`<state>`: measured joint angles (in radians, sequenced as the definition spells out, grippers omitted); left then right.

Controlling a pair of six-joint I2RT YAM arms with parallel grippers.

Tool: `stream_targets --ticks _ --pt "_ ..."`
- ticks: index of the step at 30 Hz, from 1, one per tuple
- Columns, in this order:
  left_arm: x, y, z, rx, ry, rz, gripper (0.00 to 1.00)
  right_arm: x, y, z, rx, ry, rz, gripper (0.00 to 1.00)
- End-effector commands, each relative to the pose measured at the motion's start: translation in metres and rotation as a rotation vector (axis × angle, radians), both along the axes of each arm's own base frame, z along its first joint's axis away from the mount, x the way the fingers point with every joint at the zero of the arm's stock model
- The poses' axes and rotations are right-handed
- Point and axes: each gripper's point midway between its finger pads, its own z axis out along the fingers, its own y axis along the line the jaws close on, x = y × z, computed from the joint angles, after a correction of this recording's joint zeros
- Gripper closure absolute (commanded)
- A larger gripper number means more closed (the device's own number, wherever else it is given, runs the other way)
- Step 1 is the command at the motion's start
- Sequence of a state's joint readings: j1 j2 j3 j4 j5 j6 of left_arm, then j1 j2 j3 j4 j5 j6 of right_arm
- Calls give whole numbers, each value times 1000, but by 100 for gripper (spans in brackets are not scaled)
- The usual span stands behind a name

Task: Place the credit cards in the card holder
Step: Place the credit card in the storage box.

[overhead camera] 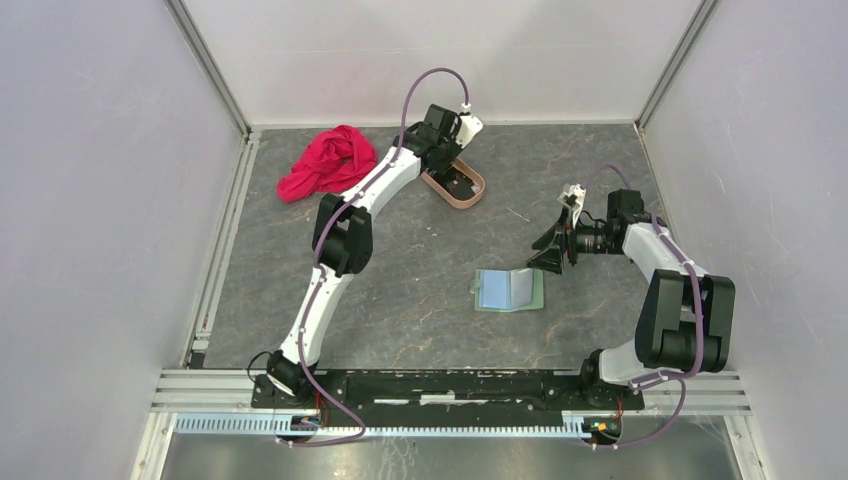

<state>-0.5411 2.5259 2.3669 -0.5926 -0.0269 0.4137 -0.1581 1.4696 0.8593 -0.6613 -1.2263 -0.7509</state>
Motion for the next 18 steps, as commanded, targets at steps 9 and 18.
stream_targets --ticks 9,18 --pt "30 17 55 41 -224 89 69 2 2 8 26 -39 23 24" --pt "25 22 76 -57 -238 74 25 -1 2 8 28 -50 39 23"
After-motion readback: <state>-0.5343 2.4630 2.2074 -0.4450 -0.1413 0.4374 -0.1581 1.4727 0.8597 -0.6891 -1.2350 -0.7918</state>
